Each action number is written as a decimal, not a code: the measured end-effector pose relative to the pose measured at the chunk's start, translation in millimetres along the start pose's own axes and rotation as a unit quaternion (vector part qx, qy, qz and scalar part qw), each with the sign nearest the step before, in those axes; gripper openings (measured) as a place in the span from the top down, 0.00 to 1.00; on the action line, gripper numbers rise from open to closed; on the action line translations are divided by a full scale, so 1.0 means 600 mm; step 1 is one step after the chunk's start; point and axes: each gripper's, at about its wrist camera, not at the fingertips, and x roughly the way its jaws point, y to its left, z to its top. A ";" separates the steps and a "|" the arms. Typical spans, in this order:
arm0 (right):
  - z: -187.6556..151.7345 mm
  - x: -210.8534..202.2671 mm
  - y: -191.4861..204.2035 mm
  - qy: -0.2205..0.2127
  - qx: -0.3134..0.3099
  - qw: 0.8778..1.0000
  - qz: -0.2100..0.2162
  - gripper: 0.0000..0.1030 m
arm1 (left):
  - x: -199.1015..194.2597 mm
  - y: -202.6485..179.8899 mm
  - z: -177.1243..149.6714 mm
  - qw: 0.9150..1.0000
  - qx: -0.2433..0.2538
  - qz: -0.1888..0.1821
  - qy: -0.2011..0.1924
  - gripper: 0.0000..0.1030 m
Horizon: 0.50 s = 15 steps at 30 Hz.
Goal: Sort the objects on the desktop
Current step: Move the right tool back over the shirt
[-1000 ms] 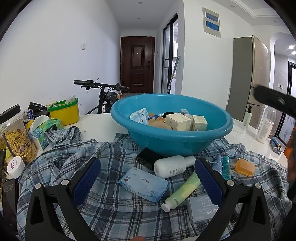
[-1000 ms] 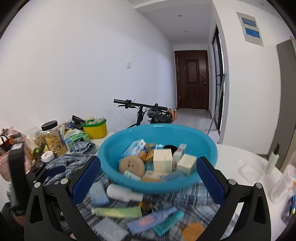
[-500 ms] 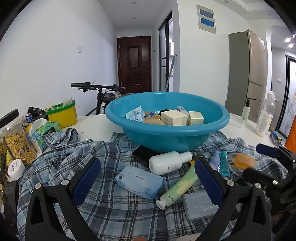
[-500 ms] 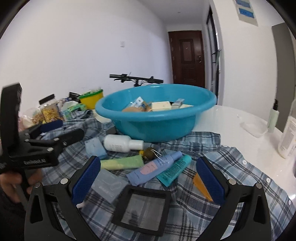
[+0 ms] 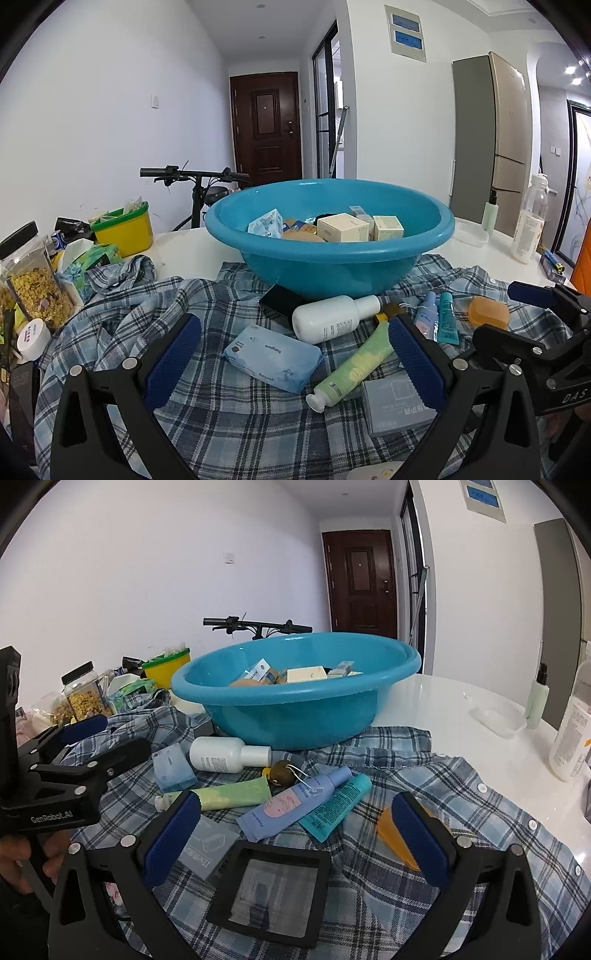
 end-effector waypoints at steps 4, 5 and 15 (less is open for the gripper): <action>0.000 0.000 0.000 0.002 0.000 1.000 -0.002 0.00 | -0.001 -0.002 0.000 1.000 0.003 -0.002 -0.001 0.00; 0.000 0.001 0.001 0.002 0.000 1.000 -0.003 0.00 | -0.001 -0.002 0.000 1.000 0.004 -0.001 -0.001 0.00; 0.000 -0.008 0.006 -0.006 -0.008 1.000 -0.010 0.00 | -0.009 -0.006 0.000 1.000 0.006 -0.006 -0.010 0.00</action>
